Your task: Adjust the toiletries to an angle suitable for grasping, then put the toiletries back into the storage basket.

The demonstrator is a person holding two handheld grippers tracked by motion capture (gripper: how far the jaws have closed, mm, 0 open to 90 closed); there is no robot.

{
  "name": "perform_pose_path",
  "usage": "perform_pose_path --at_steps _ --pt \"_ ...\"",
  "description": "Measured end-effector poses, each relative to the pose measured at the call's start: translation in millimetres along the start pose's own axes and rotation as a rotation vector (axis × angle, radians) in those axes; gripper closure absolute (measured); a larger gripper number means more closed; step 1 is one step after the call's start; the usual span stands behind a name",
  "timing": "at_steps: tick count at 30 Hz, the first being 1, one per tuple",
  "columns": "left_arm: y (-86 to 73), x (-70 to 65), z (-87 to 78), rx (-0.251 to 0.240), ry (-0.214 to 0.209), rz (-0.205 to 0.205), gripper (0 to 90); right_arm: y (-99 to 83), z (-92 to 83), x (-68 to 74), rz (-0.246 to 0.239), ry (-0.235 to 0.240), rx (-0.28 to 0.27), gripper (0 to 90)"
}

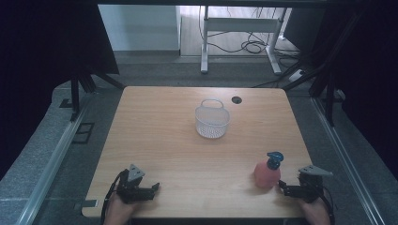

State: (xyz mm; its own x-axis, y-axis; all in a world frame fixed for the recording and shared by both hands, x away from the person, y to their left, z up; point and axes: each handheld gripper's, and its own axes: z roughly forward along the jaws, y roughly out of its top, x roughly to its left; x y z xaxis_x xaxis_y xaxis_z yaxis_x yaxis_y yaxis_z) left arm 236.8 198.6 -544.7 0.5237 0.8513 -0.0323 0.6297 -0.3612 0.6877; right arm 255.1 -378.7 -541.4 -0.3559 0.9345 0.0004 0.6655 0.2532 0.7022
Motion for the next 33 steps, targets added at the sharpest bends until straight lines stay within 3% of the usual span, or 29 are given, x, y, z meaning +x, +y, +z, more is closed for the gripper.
perform_pose_path --at_steps 33 --pt "0.2 -0.2 0.3 0.000 0.002 -0.002 10.3 -1.1 -1.6 0.6 -0.006 0.015 -0.004 0.0"
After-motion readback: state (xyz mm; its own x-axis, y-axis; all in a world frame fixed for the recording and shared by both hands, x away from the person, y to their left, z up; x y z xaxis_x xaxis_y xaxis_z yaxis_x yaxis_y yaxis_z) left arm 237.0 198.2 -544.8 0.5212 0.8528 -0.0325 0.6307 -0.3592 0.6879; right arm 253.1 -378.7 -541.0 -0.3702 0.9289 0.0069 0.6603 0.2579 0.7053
